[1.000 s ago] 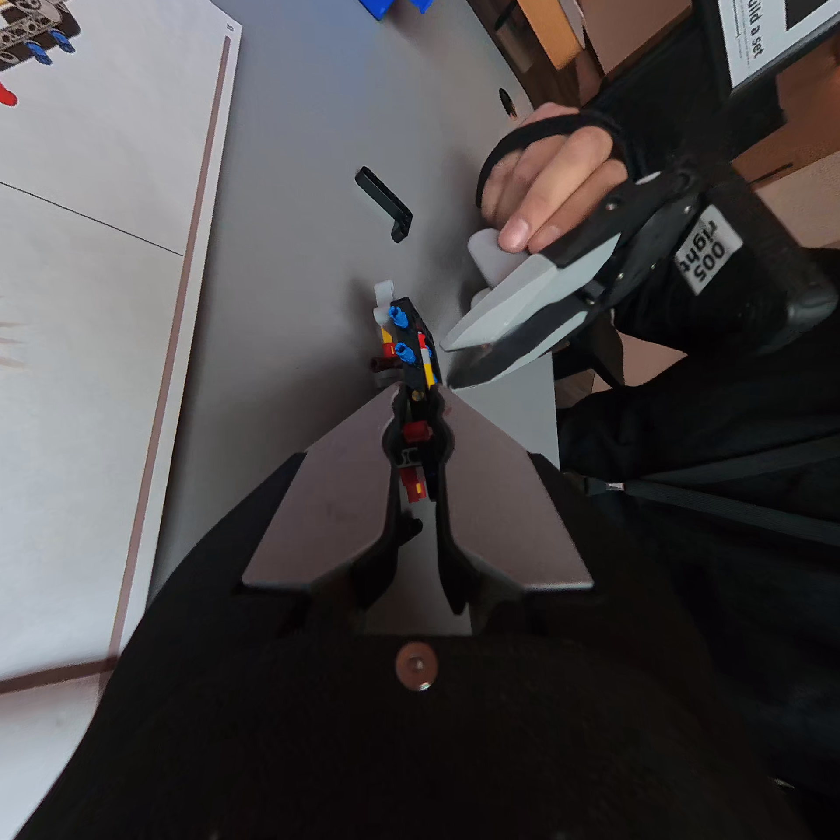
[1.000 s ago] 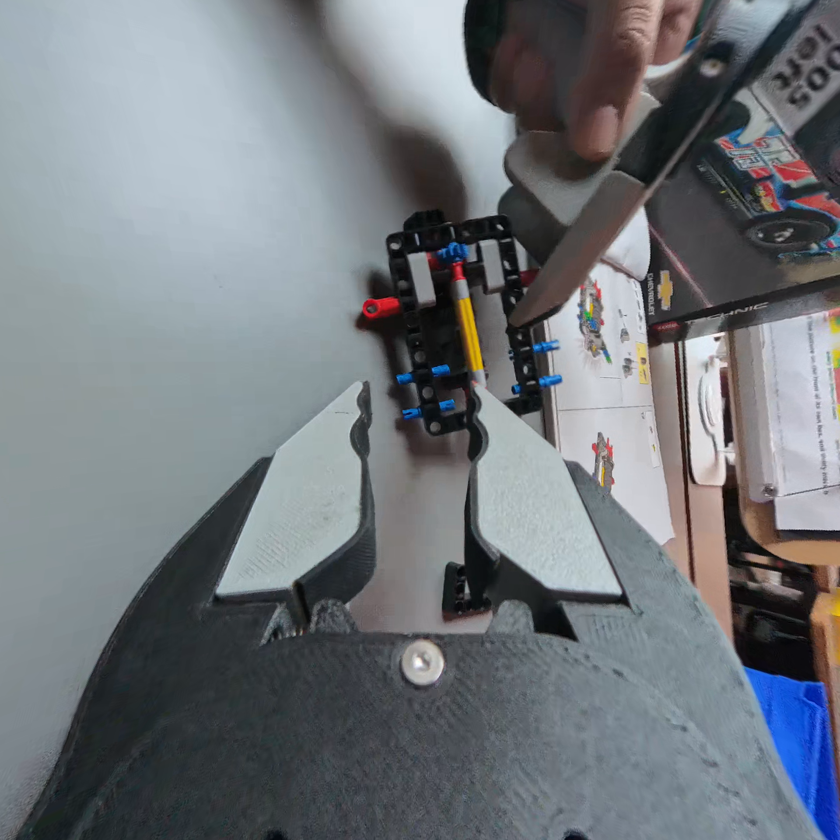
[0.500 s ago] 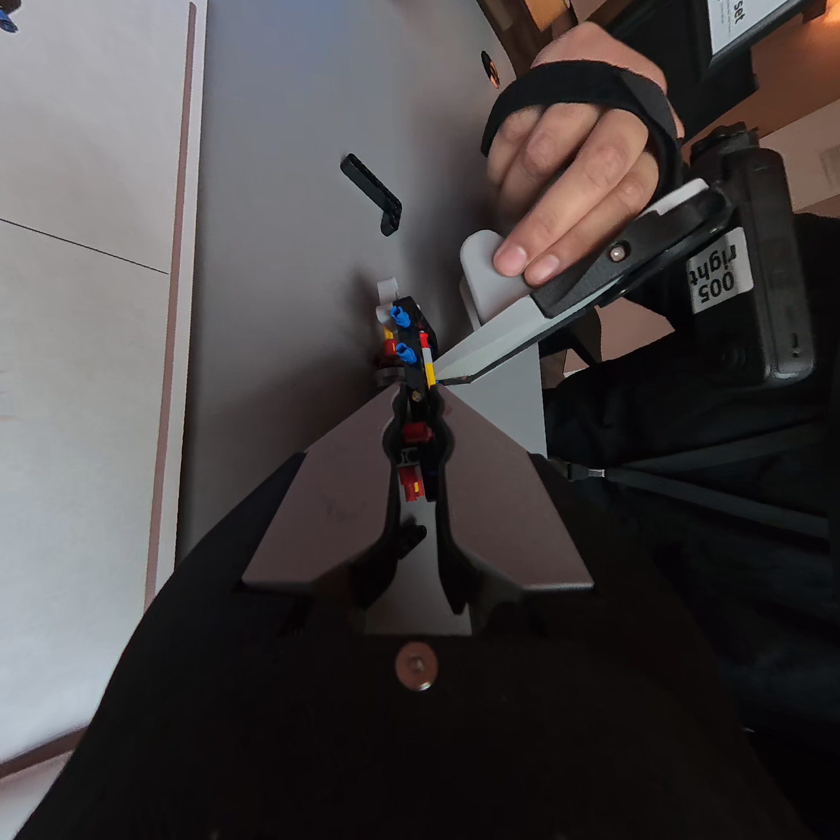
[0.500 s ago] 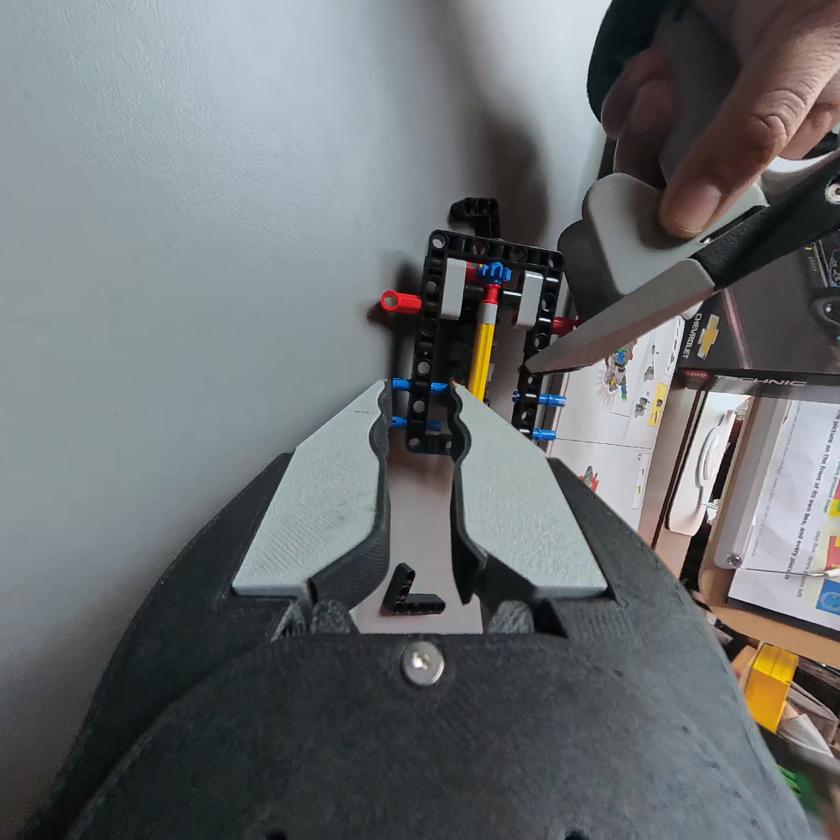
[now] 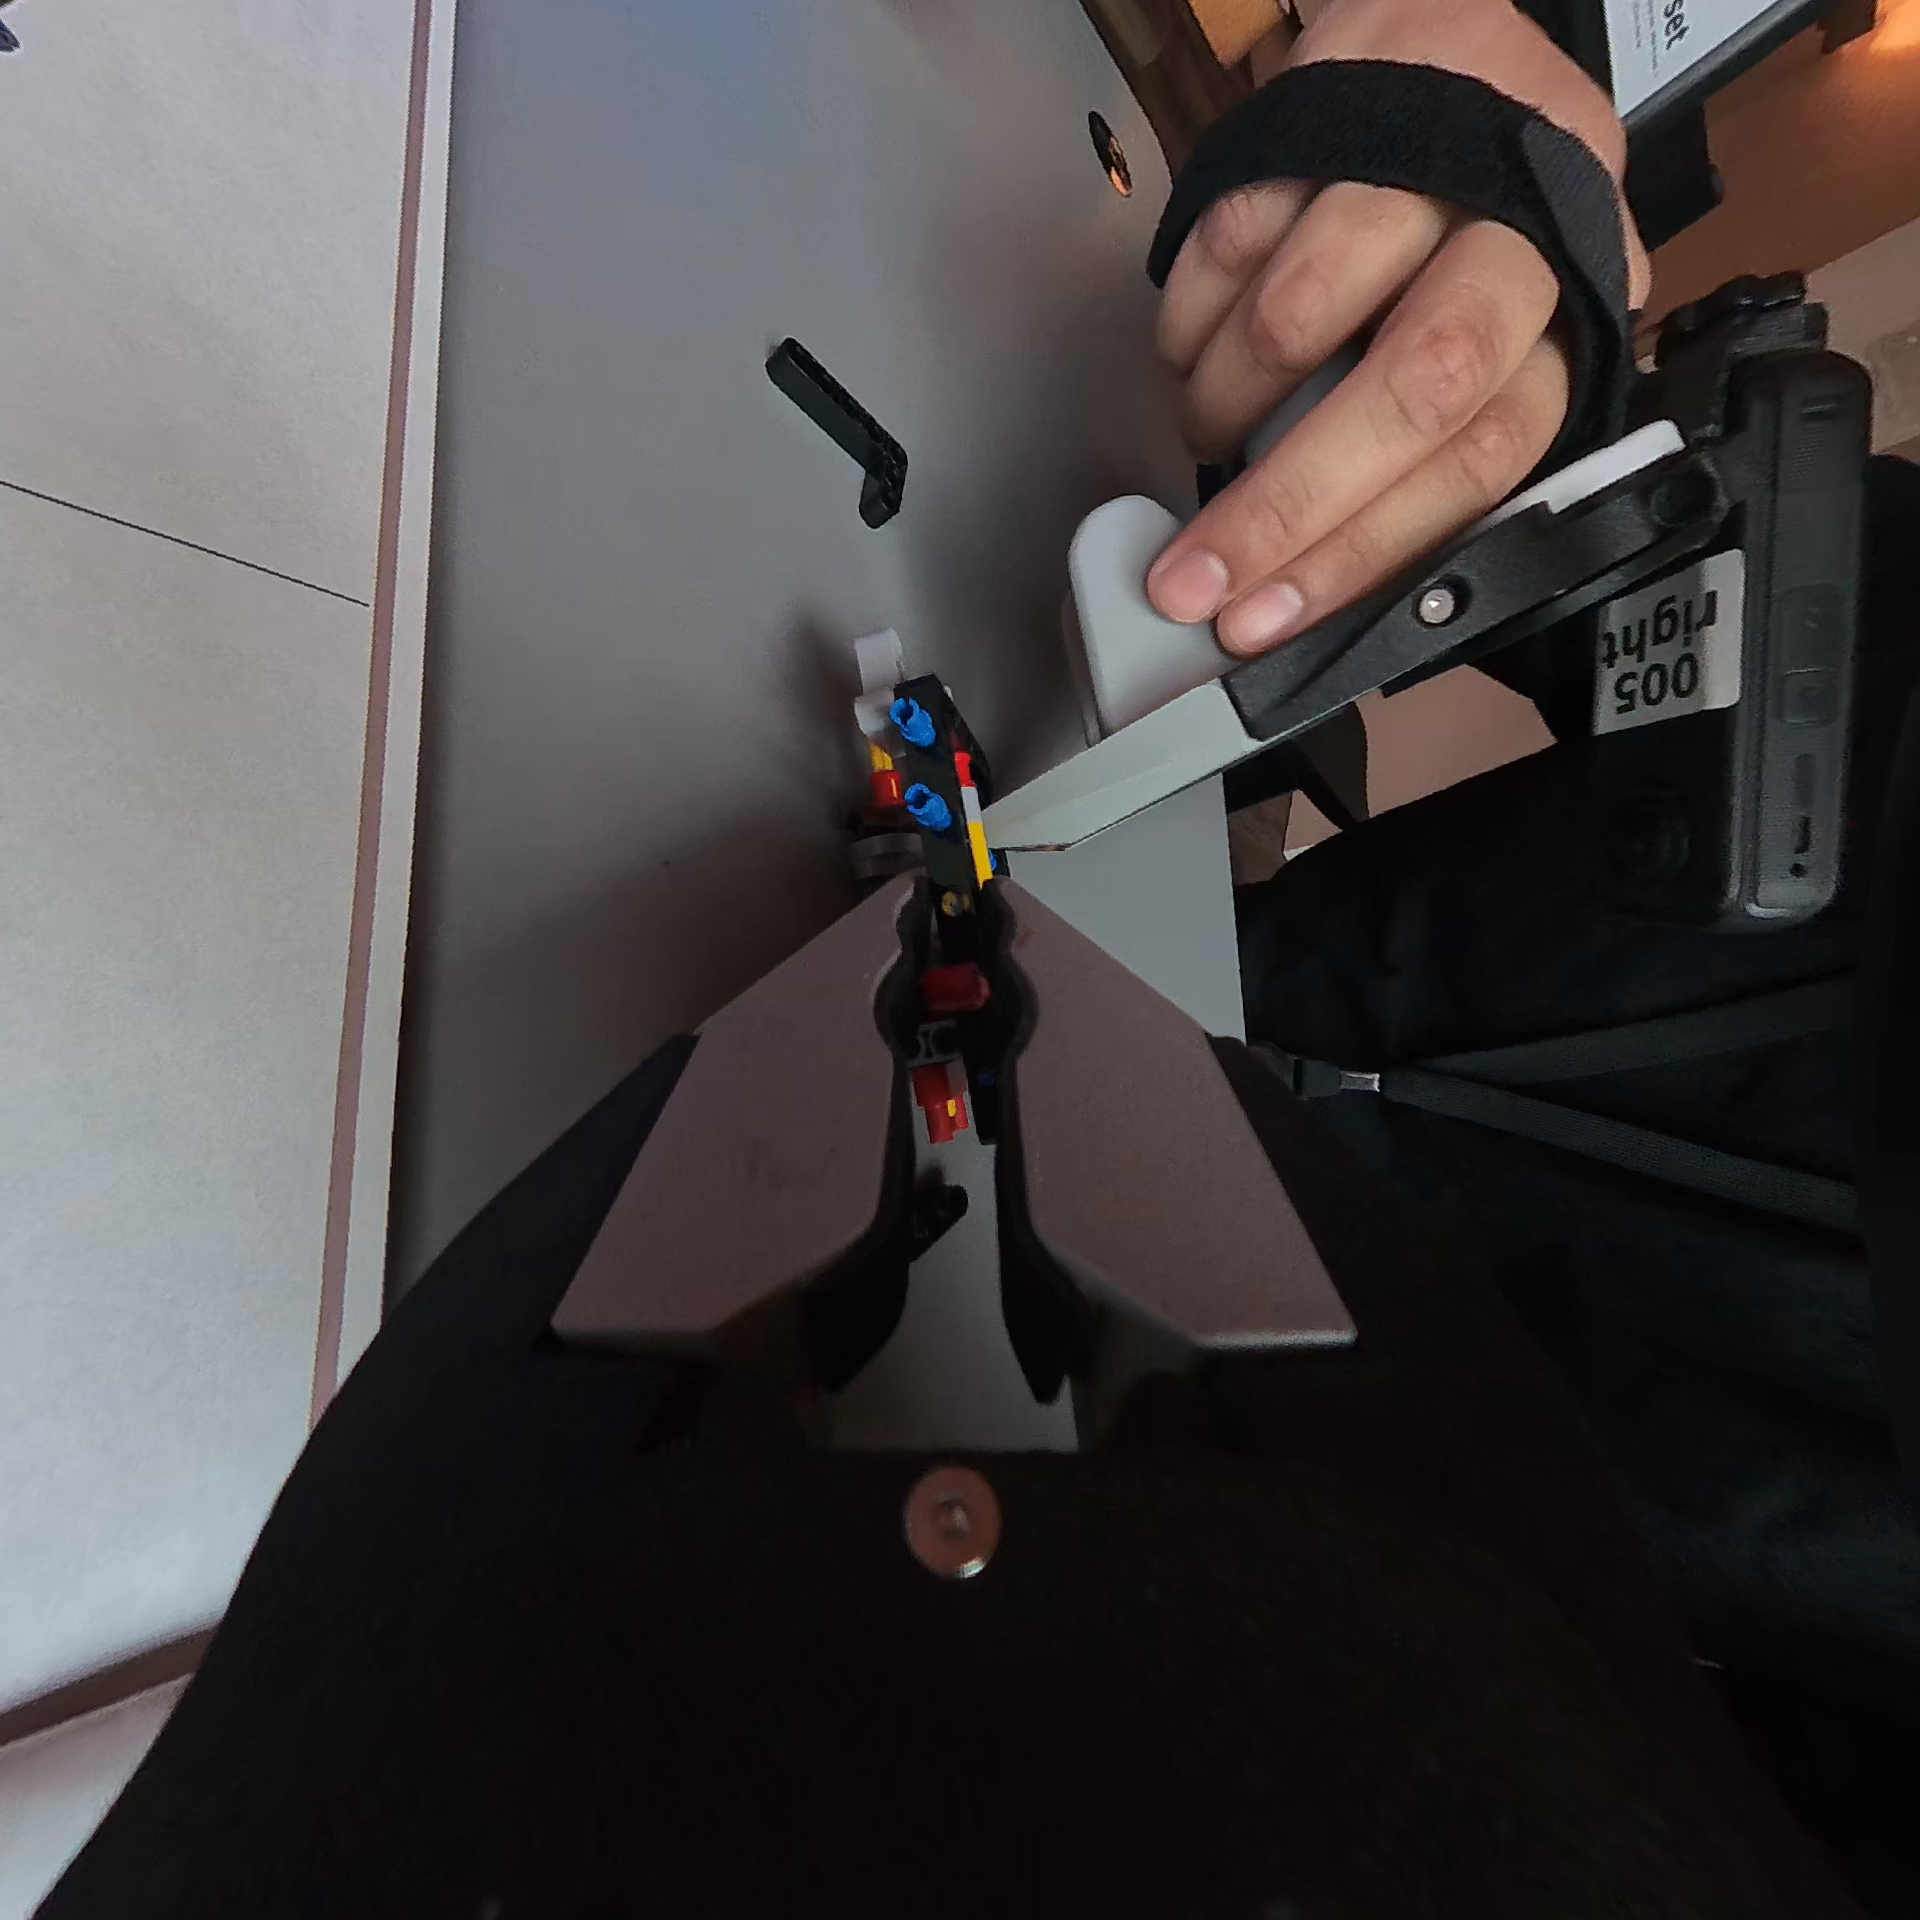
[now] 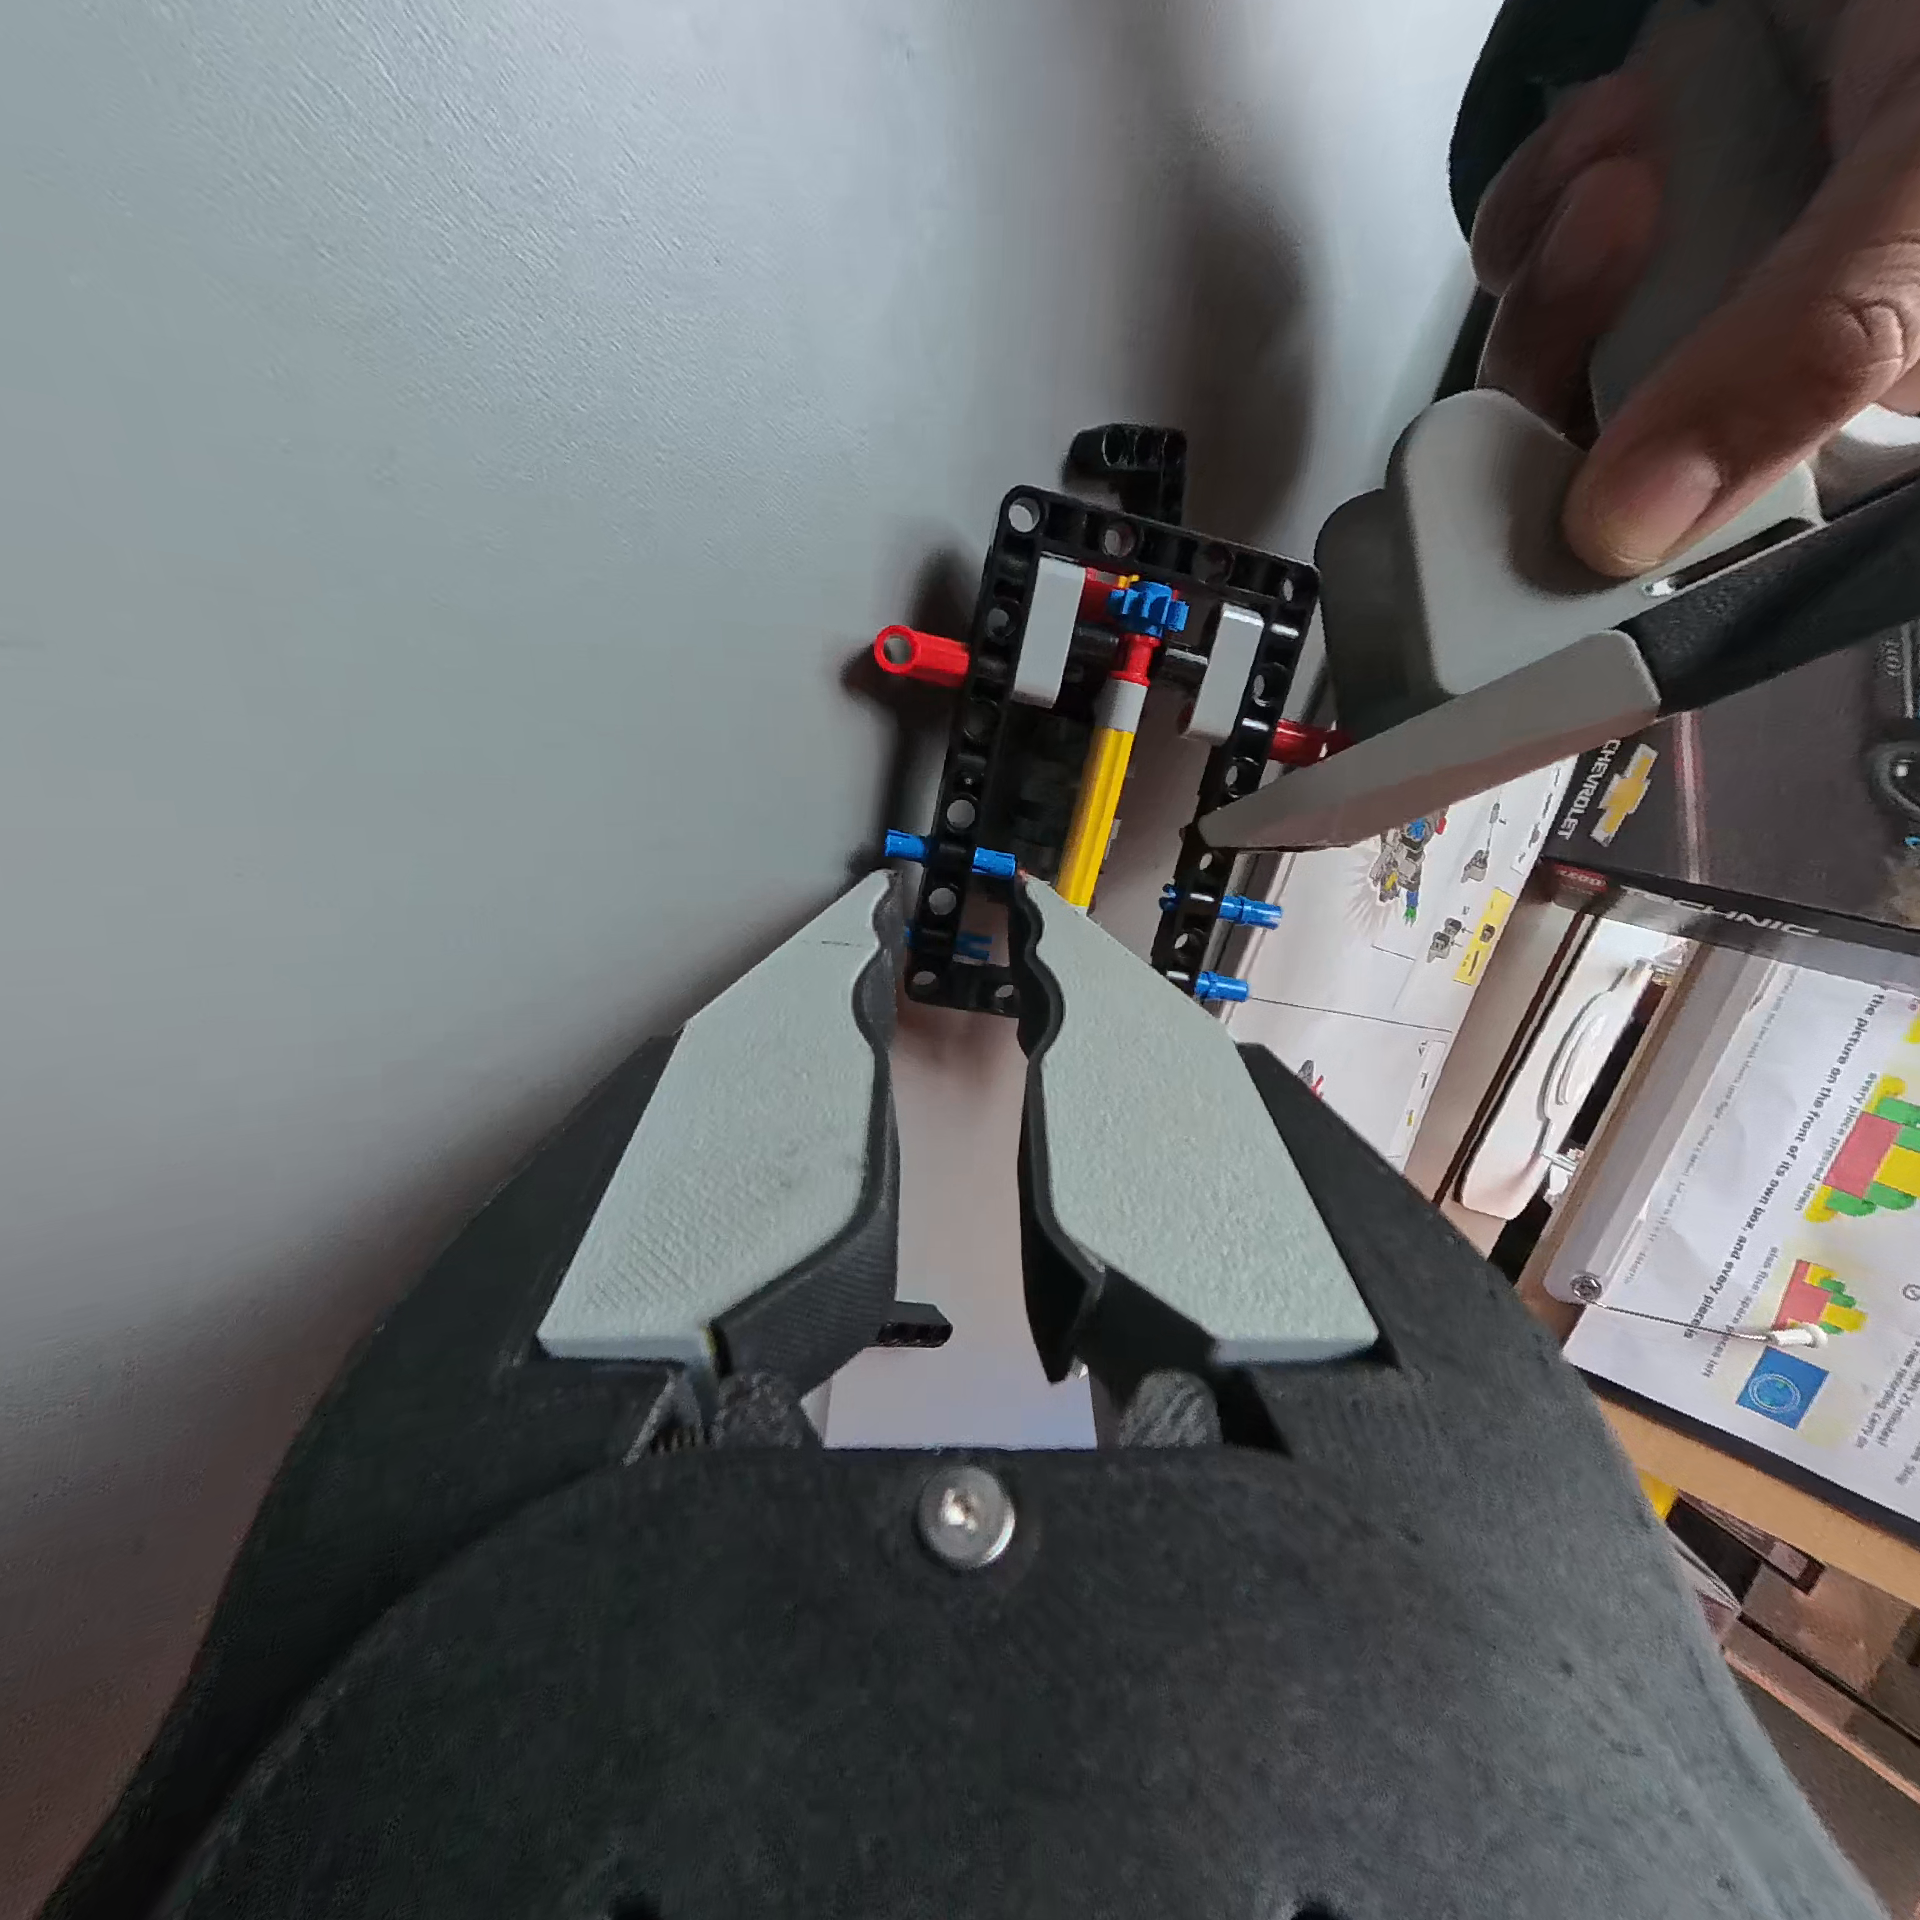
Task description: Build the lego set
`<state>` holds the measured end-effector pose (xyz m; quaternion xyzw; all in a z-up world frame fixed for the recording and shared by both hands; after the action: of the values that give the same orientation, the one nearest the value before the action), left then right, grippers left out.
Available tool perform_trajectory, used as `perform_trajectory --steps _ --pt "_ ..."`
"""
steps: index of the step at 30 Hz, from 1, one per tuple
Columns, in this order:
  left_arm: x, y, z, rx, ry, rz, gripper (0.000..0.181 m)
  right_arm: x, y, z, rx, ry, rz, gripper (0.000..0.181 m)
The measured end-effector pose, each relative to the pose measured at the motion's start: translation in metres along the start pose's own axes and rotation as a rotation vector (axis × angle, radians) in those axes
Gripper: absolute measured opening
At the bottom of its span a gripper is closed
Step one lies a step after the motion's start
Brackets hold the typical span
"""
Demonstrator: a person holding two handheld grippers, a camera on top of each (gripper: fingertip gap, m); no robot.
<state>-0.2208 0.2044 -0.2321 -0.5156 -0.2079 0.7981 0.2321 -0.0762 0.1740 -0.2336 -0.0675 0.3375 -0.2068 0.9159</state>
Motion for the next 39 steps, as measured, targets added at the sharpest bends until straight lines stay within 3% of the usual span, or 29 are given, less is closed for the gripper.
perform_trajectory --steps 39 --pt "-0.0005 -0.0006 0.0008 -0.01 -0.019 0.002 0.006 0.0 -0.0029 -0.007 -0.001 0.035 0.001 0.014"
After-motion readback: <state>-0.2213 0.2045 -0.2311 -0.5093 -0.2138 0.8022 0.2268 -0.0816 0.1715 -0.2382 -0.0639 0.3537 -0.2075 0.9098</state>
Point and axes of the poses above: each gripper's, where its closed fingertips meet, z back along the fingers, y out of its underside, x = y × z across the jaws, the point moved 8 cm from there along z, back along the fingers, and after that the axes turned 9 degrees about -x, right-handed, at the moved point
